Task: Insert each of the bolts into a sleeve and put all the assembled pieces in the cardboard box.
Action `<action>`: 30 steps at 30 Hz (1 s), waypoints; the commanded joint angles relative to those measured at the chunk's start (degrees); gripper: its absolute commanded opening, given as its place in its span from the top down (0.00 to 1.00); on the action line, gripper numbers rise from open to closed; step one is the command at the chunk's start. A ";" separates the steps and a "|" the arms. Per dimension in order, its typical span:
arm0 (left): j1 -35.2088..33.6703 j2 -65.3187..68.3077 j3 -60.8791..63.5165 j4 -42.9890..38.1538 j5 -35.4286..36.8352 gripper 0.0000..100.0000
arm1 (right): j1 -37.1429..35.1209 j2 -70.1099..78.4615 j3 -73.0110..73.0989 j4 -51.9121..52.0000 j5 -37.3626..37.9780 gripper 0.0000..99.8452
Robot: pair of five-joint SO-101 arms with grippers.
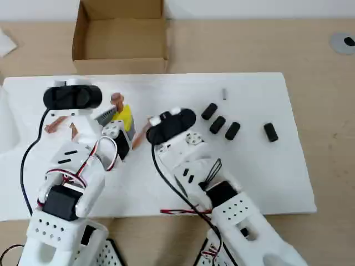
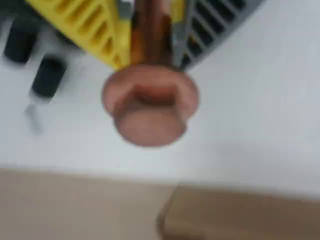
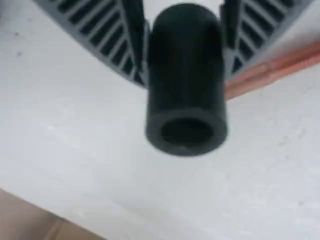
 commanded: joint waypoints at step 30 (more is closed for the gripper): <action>-0.26 -1.10 7.12 -18.20 2.73 1.00 | -5.14 -1.54 1.10 -2.99 -3.43 0.99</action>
